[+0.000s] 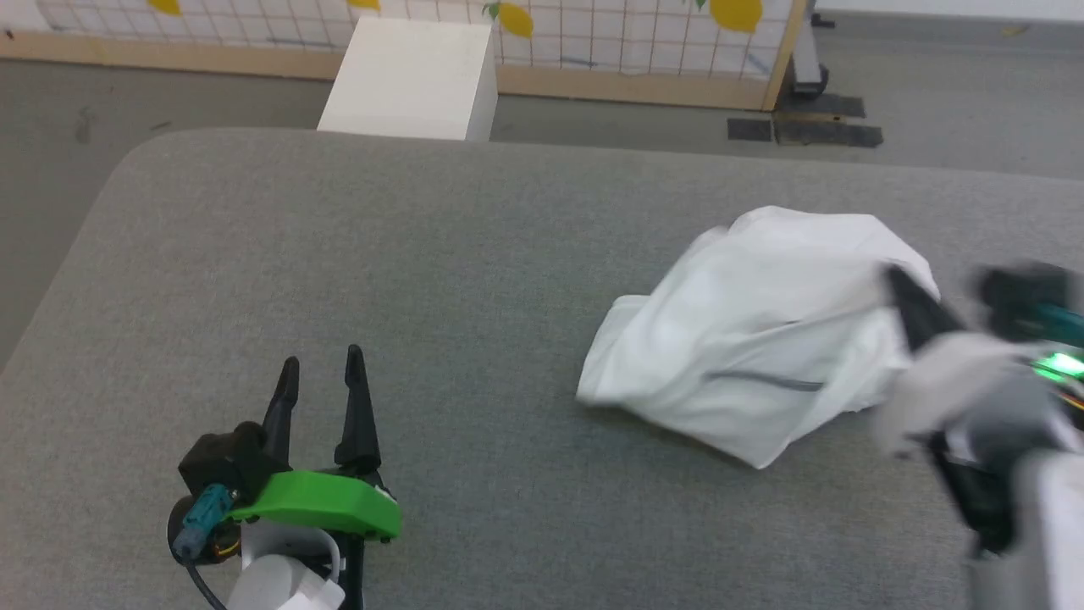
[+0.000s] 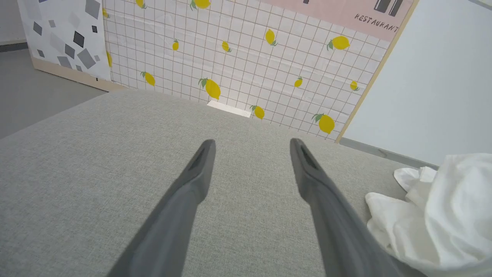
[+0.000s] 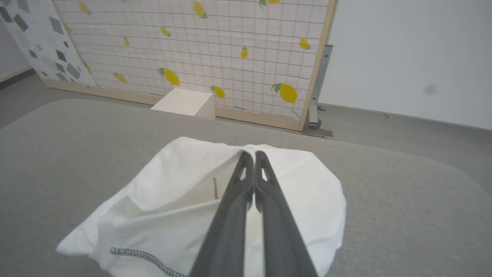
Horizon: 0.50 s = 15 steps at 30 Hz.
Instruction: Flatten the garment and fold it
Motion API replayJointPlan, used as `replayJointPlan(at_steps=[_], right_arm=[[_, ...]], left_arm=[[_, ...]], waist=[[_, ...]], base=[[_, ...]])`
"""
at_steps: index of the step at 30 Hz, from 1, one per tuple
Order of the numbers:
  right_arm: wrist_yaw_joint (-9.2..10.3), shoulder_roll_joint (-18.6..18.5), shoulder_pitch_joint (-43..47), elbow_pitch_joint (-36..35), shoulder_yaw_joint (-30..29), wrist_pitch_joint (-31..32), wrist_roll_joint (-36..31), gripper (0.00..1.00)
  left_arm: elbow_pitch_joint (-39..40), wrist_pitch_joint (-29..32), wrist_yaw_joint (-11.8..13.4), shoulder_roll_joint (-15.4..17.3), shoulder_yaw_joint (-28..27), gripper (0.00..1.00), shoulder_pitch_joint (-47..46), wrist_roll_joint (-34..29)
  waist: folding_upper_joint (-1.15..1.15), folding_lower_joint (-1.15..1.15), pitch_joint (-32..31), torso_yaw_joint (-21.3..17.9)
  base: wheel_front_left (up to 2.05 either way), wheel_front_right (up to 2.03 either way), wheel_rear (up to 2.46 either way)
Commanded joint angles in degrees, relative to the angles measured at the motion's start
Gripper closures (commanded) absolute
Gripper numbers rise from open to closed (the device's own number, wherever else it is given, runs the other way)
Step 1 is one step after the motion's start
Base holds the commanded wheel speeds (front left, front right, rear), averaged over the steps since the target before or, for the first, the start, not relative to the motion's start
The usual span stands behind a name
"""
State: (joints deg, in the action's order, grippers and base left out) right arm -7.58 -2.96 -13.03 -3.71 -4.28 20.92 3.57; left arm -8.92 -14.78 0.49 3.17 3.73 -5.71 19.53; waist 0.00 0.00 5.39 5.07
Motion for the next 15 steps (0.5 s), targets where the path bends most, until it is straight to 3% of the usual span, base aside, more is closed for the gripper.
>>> replayJointPlan(at_steps=[1,6,12,14,15], right_arm=[[0.09,0.0,2.4,-0.4,-4.7,-0.5,1.1,1.00],[0.09,0.1,8.9,4.6,-19.3,1.5,3.2,1.00],[0.09,0.1,13.8,13.7,-26.2,5.1,2.8,1.00],[0.09,0.1,13.8,14.7,-26.5,3.9,2.8,0.67],[0.09,0.1,13.7,14.9,-26.5,2.3,3.2,0.00]], left_arm=[[-0.3,-0.2,-0.4,-0.2,0.1,0.00,0.9,-0.6],[-1.3,-0.2,-1.0,-0.2,0.2,0.00,1.4,-0.7],[-2.2,-0.2,-1.4,-0.3,0.7,0.00,1.8,-0.9],[-2.5,-0.2,-1.5,-0.3,1.0,0.00,1.9,-1.1],[-2.6,-0.2,-1.6,-0.3,1.1,0.00,1.9,-1.2]], waist=[[0.00,0.00,-1.5,-1.4],[0.00,0.00,-2.4,-2.7],[0.00,0.00,-2.8,-4.2],[0.00,0.00,-2.9,-4.6],[0.00,0.00,-3.0,-4.9]], base=[[0.00,0.00,0.00],[0.00,0.00,0.00],[0.00,0.00,0.00],[0.00,0.00,0.00],[0.00,0.00,0.00]])
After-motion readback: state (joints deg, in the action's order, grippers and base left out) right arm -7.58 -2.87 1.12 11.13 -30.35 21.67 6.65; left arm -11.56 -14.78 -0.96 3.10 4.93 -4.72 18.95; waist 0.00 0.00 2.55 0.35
